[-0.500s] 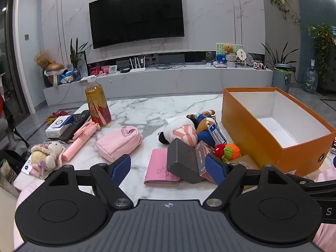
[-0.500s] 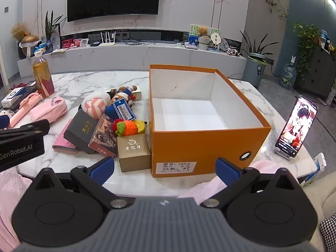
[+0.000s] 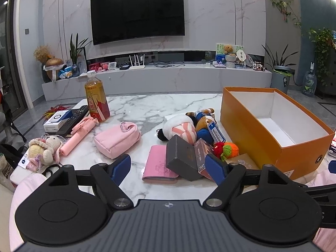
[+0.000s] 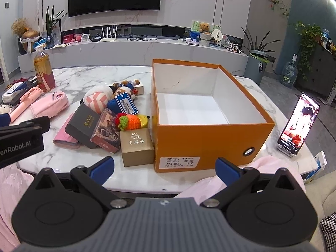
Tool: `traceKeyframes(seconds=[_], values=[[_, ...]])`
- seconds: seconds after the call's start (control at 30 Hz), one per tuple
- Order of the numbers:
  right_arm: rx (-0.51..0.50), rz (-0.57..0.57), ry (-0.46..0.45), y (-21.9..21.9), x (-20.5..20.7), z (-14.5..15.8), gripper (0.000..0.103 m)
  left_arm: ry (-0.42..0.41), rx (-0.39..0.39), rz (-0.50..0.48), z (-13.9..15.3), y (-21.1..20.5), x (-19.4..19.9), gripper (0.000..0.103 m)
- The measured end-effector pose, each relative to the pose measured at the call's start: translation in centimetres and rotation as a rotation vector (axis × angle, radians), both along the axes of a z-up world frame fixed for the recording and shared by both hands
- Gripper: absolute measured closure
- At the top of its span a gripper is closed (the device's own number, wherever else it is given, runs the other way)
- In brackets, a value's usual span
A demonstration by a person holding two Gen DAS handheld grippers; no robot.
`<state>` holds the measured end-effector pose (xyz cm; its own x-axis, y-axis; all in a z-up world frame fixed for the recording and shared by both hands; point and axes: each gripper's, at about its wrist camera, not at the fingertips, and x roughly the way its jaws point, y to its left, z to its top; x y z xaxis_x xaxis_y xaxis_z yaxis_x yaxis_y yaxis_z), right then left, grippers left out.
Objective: Organize objects
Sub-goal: 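Move both tools toward the dark grey book and pink wallet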
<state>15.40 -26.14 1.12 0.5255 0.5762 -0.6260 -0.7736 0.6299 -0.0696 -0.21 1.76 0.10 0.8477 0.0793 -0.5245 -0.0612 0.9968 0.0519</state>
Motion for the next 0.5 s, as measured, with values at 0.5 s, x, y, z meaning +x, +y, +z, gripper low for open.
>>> traceKeyframes(seconds=[0.5], values=[[-0.011,0.002,0.025,0.31,-0.09,-0.31,0.001,0.038,-0.025,0.000,-0.51,0.33,0.15,0.011]])
